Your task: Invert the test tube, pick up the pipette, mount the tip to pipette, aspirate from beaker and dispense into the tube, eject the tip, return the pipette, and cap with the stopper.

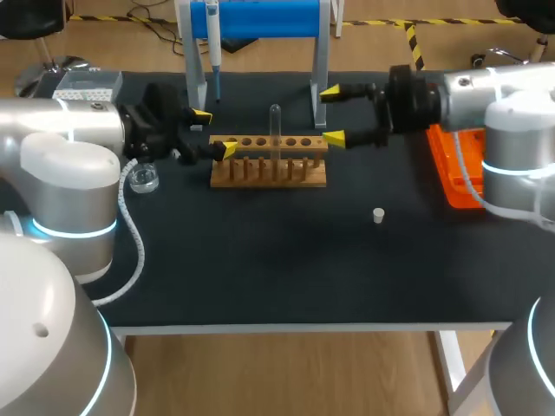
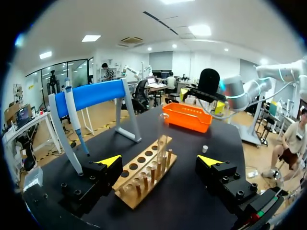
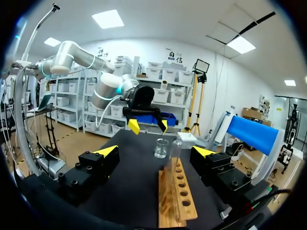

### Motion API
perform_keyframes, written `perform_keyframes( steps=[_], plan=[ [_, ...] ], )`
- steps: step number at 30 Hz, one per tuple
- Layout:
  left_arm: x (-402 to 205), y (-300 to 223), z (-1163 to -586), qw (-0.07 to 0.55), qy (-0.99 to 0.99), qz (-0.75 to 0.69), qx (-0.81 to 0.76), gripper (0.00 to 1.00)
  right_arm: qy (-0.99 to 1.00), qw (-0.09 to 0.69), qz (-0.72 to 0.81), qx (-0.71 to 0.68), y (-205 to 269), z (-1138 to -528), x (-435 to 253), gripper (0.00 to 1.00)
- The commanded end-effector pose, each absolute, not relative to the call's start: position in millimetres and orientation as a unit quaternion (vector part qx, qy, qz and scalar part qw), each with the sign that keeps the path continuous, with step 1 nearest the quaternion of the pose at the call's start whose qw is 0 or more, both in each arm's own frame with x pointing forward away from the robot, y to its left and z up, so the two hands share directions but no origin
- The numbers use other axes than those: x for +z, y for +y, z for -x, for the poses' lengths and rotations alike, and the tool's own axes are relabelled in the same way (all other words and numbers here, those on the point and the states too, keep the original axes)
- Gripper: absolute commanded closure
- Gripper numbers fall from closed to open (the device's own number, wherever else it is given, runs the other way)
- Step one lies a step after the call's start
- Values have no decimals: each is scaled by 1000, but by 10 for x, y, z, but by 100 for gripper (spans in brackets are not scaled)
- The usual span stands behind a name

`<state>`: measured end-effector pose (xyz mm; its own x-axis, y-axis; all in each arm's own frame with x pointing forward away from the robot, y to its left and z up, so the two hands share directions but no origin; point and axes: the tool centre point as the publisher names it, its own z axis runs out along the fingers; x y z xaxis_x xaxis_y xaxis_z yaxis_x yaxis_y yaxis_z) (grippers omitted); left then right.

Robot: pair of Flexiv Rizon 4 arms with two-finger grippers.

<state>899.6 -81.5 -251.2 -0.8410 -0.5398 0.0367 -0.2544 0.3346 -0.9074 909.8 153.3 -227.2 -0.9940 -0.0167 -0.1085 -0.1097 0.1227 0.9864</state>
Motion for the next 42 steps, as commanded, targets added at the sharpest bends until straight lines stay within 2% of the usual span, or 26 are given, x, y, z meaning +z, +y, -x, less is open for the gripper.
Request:
perform_keyframes(
  steps=[1, 13, 42],
  plan=[
    [-2503, -811, -9005, 134, 807, 246, -520, 0, 736, 3, 58, 674, 1727, -9353, -2394, 0],
    [-2503, -811, -9005, 134, 807, 246, -520, 0, 701, -48, 54, 710, 2037, -9417, -2564, 0],
    [-2503, -811, -9005, 134, 807, 246, -520, 0, 705, -78, 57, 703, 2361, -9445, -2753, 0]
  ],
)
